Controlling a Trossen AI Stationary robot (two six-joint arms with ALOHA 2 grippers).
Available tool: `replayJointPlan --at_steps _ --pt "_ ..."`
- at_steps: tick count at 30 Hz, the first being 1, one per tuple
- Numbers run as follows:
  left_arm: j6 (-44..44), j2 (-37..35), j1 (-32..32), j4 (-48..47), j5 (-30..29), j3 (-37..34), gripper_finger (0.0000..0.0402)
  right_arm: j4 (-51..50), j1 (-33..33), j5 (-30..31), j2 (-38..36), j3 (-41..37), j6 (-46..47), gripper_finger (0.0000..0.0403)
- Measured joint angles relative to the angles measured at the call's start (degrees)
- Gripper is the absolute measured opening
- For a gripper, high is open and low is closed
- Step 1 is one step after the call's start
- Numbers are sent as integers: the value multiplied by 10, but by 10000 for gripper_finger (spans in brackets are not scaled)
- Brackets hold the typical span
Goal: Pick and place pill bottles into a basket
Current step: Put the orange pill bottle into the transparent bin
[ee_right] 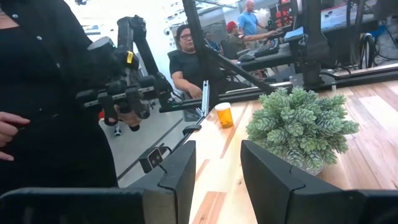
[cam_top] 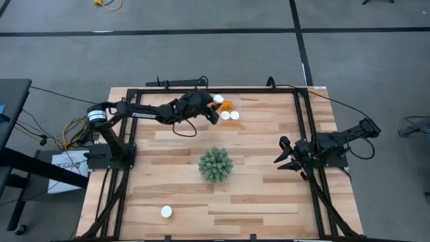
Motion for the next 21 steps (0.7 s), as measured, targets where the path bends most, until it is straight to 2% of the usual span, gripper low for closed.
replayJointPlan --at_steps 3,14,21 --pt "1 15 5 -9 -1 20 144 0 0 0 0 0 0 120" --pt "-26 35 12 -39 -29 21 144 0 0 0 0 0 0 120" --pt "-68 35 25 33 -16 -28 145 0 0 0 0 0 0 120"
